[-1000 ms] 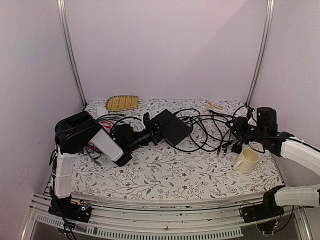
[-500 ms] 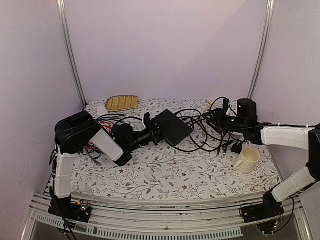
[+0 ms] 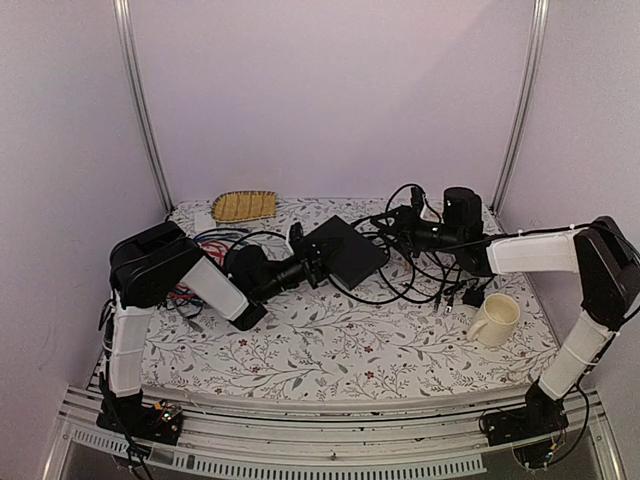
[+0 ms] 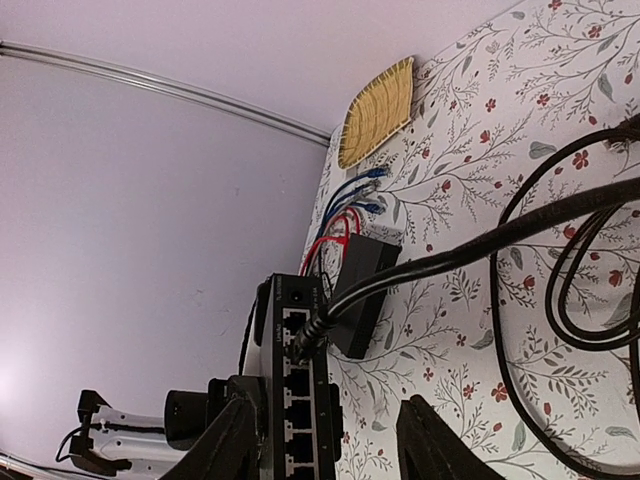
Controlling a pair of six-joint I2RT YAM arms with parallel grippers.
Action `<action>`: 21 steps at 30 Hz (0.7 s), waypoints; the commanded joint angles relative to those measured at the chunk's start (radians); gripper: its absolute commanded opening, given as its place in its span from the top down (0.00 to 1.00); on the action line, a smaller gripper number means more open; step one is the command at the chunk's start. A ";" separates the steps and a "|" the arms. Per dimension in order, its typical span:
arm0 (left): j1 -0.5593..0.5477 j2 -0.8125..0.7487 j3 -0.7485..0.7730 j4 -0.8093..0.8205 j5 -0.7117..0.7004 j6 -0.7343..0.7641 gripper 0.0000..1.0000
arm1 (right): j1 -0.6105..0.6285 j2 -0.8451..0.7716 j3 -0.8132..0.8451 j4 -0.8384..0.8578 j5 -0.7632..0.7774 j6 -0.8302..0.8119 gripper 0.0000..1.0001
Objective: Pull the plug from the switch port
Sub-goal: Pull the connector from the switch port.
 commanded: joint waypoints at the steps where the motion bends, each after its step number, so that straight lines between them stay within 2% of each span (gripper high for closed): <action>1: -0.010 -0.020 0.036 0.100 0.010 -0.003 1.00 | 0.014 0.048 0.049 0.061 -0.033 0.028 0.51; 21: -0.016 -0.014 0.054 0.085 0.022 -0.008 1.00 | 0.040 0.147 0.133 0.072 -0.066 0.049 0.51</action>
